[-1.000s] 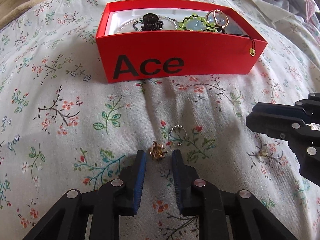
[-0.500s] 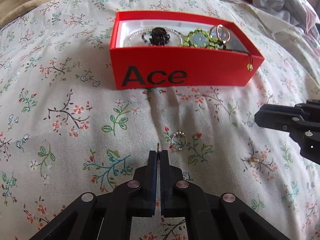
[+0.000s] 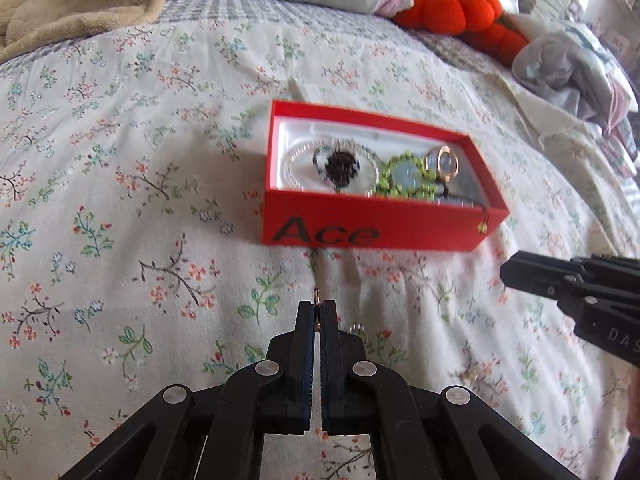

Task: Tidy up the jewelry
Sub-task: 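Carry both held pieces into the red box and open both tools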

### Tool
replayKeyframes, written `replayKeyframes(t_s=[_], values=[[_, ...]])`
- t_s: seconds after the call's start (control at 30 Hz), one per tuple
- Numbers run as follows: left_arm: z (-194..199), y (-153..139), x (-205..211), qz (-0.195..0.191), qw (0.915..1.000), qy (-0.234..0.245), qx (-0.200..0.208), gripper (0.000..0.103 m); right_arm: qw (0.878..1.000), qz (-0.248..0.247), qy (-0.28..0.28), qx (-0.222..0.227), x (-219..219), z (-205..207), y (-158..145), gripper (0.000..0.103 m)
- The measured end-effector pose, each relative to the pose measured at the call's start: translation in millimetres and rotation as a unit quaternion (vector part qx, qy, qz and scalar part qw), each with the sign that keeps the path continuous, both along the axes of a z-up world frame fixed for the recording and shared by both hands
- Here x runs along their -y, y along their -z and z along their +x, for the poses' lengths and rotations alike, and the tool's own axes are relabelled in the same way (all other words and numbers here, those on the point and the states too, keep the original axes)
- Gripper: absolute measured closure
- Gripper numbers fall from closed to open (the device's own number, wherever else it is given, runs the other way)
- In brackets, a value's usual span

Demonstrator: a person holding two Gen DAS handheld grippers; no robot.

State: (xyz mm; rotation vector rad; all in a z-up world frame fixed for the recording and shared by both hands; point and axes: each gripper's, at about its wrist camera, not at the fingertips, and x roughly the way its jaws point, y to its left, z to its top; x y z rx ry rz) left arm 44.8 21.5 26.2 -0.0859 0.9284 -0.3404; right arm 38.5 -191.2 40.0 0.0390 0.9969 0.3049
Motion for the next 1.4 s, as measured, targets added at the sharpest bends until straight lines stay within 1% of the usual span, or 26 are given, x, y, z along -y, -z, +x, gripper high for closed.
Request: replayKeyframes(t_s=[0.17,0.33,0.4,0.5,0.57,0.73,0.87,0.97,1.07,1.27,1.4], values=[[6.9,-18.4,0.4,-0.023,0.9994,-0.013,0.021,0.103,1.000,0.016,0.008,0.015,-0.8,7.3,-14.6,0.093],[22.1,-29.2,2.5,-0.041,0.9983,-0.027,0.033,0.103,0.999,0.040,0.023,0.022,1.0,20.9,-21.7,0.092],[30.9,-29.5,-0.6,-0.059,0.9966,-0.042,0.039,0.103,0.998,0.045,0.028,0.022,1.0,26.7,-21.3,0.092],[47.5,-21.9,-4.9,-0.085,0.9938,-0.066,0.025,0.103,0.998,0.044,0.036,0.019,1.0,35.0,-17.4,0.093],[55.4,-16.7,-4.1,-0.095,0.9928,-0.072,0.017,0.103,0.998,0.046,0.041,0.014,2.3,40.3,-14.6,0.092],[70.9,-4.7,4.6,-0.092,0.9928,-0.076,0.008,0.103,0.997,0.051,0.048,0.010,9.0,48.8,-10.6,0.092],[80.6,6.3,11.1,-0.075,0.9941,-0.078,-0.006,0.103,0.996,0.062,0.058,0.004,16.1,53.3,-5.1,0.092],[84.5,11.6,16.0,-0.059,0.9949,-0.081,-0.012,0.103,0.995,0.082,0.060,-0.010,19.1,57.7,-0.1,0.092],[84.5,12.4,19.9,-0.058,0.9949,-0.079,-0.022,0.103,0.993,0.098,0.061,-0.020,22.0,62.2,3.7,0.092],[79.3,9.5,27.6,-0.057,0.9952,-0.070,-0.038,0.103,0.991,0.114,0.067,-0.038,29.6,73.4,13.0,0.092],[76.5,9.0,30.1,-0.060,0.9947,-0.064,-0.053,0.103,0.991,0.112,0.067,-0.038,31.5,78.9,14.7,0.093]])
